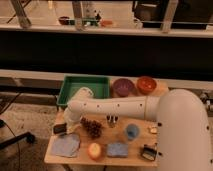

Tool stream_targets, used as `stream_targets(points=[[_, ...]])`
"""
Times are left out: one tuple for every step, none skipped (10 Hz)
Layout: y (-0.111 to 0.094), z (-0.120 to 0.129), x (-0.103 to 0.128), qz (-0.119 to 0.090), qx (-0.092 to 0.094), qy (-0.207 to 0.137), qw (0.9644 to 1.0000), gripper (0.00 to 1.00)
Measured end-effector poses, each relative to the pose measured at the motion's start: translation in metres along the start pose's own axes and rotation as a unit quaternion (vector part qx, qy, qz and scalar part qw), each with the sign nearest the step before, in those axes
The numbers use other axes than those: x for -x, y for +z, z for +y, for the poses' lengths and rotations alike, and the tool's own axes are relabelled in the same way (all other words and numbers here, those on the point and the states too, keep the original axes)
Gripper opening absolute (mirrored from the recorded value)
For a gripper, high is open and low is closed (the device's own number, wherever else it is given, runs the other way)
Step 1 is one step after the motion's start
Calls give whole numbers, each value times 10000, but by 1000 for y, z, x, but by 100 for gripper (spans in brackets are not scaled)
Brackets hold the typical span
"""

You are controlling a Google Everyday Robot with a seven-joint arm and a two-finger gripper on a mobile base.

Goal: Wipe table surface with eraser

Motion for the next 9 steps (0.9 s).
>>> stream_targets(points=[[-4,-5,-9,58,-40,60,10000,3],[-7,-11,-18,124,-93,104,9998,3],[-9,-17,-26,161,-136,144,9997,3],[-9,-21,-30,186,-153,165,9996,3],[-6,-28,-32,187,-164,176,9995,3],[2,-39,-33,179,-162,172,9996,3],[10,-46,-31,154,-142,145,9997,3],[15,-49,-28,130,-131,134,9997,3],[24,-55,-24,93,-117,116,9998,3]])
